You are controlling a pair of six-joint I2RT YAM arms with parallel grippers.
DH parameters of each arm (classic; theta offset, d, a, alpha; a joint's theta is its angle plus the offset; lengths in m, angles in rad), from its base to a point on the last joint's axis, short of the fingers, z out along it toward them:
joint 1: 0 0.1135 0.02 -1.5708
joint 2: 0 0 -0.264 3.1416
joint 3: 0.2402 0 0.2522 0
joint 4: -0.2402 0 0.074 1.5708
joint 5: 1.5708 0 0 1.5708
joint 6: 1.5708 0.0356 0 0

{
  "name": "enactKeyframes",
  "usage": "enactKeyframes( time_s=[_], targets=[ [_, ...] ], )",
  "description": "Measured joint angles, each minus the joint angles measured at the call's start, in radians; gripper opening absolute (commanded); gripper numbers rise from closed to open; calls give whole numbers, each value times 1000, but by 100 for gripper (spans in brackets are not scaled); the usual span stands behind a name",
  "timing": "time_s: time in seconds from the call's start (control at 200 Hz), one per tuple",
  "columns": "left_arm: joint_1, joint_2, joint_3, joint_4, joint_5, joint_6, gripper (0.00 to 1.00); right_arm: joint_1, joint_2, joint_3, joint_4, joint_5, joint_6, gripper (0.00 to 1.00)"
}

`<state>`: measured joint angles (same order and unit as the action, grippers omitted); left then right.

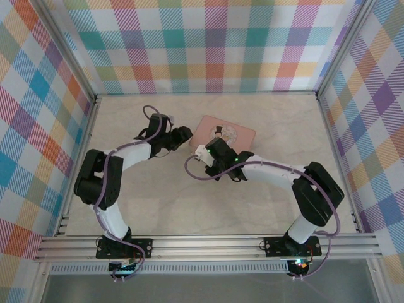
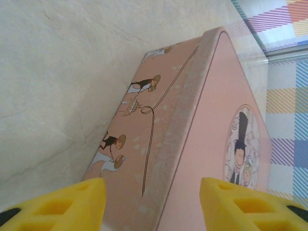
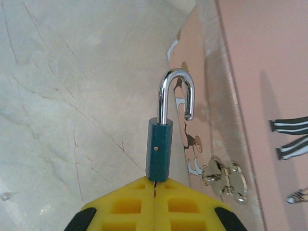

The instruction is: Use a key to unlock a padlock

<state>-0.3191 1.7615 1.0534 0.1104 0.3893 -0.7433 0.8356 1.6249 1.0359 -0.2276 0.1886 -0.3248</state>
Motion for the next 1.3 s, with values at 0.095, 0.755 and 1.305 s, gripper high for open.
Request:
enactKeyframes(
  time_s=[0.095, 0.755, 1.305],
  targets=[
    [11, -54, -35, -5, -10, 2, 56, 2, -39, -4, 1, -4, 23, 0],
    [14, -421, -242, -174, -70, 93, 100, 94, -122, -93, -3, -101, 178, 0],
    [35, -745, -414, -400, -176, 122, 100, 187, -4, -101, 0, -142, 284, 0]
  ],
)
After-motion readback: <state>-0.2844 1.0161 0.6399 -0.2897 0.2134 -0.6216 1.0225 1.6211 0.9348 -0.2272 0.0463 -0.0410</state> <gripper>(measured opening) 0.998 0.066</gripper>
